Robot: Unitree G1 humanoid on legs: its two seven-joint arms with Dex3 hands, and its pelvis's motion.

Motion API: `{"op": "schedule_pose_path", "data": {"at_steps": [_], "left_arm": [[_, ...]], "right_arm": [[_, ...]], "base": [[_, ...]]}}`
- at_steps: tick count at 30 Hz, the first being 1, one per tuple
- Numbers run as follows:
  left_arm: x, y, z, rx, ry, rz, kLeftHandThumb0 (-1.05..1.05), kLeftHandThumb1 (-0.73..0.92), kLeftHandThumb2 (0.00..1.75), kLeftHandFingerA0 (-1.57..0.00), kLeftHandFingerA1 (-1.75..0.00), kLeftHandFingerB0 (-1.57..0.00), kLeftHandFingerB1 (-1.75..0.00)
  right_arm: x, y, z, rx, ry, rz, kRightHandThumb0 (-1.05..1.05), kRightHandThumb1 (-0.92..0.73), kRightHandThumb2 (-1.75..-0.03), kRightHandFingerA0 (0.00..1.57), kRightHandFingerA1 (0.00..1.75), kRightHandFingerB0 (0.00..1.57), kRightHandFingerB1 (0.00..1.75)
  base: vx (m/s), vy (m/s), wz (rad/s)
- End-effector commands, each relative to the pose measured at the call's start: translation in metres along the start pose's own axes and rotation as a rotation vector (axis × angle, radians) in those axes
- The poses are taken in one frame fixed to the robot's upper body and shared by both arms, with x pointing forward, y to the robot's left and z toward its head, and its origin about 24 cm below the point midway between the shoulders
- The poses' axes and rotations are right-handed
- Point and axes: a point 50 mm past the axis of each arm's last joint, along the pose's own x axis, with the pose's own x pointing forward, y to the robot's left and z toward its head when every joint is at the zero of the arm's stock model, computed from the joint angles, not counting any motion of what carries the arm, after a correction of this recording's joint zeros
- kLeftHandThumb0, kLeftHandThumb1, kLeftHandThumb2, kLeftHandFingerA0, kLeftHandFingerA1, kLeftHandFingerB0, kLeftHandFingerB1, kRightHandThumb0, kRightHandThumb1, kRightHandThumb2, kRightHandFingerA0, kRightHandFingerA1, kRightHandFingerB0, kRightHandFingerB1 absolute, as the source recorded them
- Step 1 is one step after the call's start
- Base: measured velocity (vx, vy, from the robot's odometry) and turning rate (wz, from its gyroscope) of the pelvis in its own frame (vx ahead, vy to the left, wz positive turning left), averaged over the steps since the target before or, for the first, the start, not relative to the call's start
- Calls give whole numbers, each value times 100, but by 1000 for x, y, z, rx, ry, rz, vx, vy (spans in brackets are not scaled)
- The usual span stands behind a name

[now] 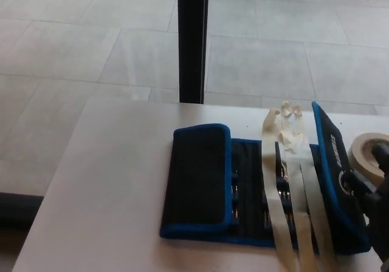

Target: The robot uses its right hand to lift an edge of the toolkit kept in middle of the desk and make one fold in it

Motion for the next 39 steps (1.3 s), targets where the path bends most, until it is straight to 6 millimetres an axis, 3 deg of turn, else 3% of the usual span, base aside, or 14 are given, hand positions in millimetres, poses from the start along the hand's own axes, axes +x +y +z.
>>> {"op": "schedule_pose_path", "data": {"at_steps": [1,2,3,4,11,12,13,17,20,31,36,39], "left_arm": [[-2,4,4,31,-26,10,-74,89,67,-39,-55,-32,-34],[-2,4,4,22,-27,12,-74,88,67,-39,-55,-33,-33],[-2,4,4,17,-30,7,-73,88,67,-38,-54,-32,-34],[-2,4,5,19,-30,7,-73,88,67,-37,-52,-32,-33],[3,0,11,24,-40,-1,-73,89,67,-36,-52,-31,-32],[4,0,13,26,-44,-1,-73,89,67,-37,-56,-31,-33],[5,0,15,27,-46,-7,-73,89,67,-37,-54,-32,-33],[5,0,16,30,-55,-13,-73,88,67,-35,-55,-31,-34],[6,-2,19,39,-61,-14,-74,88,67,-35,-56,-31,-34],[7,-4,24,88,-75,-16,-72,88,67,-39,-55,-33,-33],[6,-5,22,82,-78,-27,-72,89,67,-38,-59,-32,-34],[5,-6,21,103,-75,-31,-72,90,67,-38,-58,-31,-33]], "right_arm": [[-3,8,11,-148,-68,110,-80,-92,-76,27,59,19,45],[-4,11,12,-206,-72,135,-80,-92,-76,28,58,20,45],[-5,14,12,-229,-74,178,-78,-79,-110,24,60,17,53],[-6,17,11,-256,-72,188,-82,-92,-76,29,58,21,46],[-5,29,-1,-405,-47,313,-87,-92,-78,29,60,22,47],[-3,24,-28,-644,55,361,-83,-92,-77,27,62,25,50],[-4,19,-41,-795,106,383,-86,-92,-80,30,63,26,51],[-8,8,-61,-958,191,437,-75,-92,-74,29,64,28,51],[-8,-5,-75,-1115,255,467,-74,-92,-71,36,64,31,50],[-6,-47,-101,-1092,442,266,-71,-92,-73,32,64,23,48],[-2,-49,-93,-1016,448,233,-71,-92,-73,24,59,22,47],[2,-47,-88,-977,422,233,-71,-92,-74,27,65,23,48]], "base": [[0,0,8],[0,0,0],[0,0,0],[0,0,0],[0,0,0],[0,0,0],[0,0,0],[0,0,0],[0,0,0],[0,0,0],[0,0,0],[0,0,0]]}}
